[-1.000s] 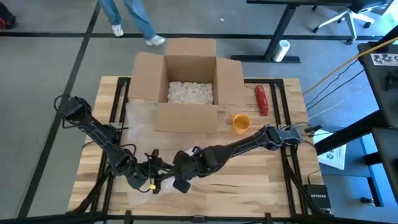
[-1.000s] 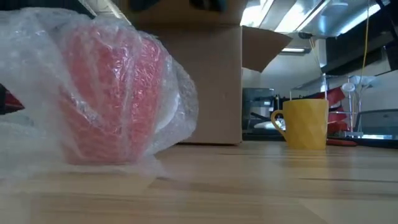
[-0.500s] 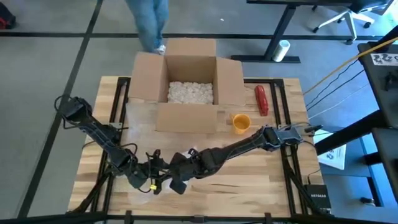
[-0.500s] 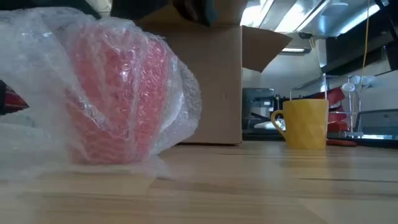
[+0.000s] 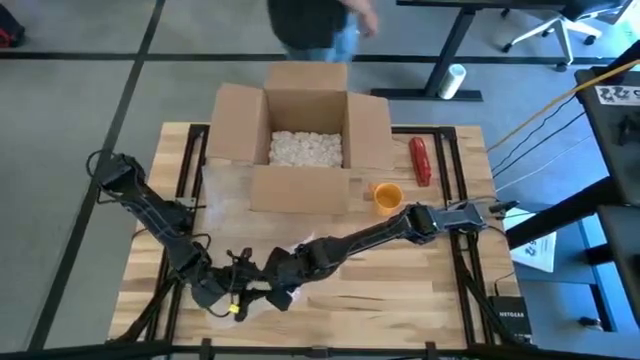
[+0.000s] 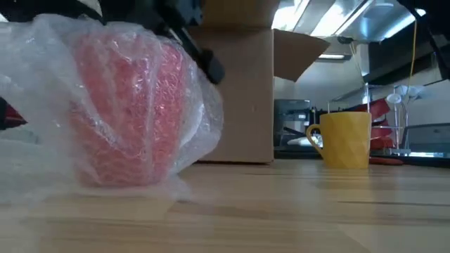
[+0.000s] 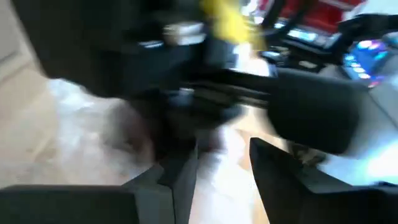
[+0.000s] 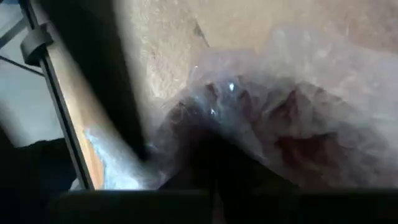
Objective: Wrap mug
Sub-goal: Wrap the red mug with bubble wrap, then put the wrapped red mug into the cardboard box
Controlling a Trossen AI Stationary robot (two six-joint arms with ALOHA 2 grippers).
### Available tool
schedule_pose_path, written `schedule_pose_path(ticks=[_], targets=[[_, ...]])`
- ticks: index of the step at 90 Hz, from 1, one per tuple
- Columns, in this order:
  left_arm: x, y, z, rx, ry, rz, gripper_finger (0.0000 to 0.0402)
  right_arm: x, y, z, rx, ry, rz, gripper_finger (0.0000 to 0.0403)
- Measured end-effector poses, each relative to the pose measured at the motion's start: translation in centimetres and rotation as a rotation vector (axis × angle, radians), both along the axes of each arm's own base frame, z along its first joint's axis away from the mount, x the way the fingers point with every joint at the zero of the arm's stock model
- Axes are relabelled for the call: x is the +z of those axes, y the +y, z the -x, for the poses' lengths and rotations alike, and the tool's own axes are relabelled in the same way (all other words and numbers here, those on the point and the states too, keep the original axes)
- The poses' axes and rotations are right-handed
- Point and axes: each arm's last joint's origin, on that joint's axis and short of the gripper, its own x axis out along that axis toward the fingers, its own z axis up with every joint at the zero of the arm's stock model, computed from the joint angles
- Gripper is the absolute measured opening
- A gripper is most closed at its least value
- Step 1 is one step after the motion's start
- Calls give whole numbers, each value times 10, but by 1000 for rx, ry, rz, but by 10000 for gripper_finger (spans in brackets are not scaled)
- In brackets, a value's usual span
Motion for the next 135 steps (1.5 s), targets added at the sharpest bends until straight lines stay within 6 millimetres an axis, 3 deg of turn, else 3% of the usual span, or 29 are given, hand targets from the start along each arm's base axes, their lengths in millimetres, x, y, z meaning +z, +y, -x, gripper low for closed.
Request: schedule_pose_path(ticks=[26,56,95,121,135], targets=[[-6,-2,8,12,42,2,131,18,-1,-3,19,-24,1,0],[-7,1,6,25,55,-12,131,48,-8,16,17,46,31,0],[-7,0,7,20,57,-18,131,86,-14,29,-8,-28,63,0],[-7,-7,15,-20,58,-15,131,89,-23,25,108,-68,127,2],[-7,-12,21,-51,57,-22,131,90,-34,19,169,-103,167,26]])
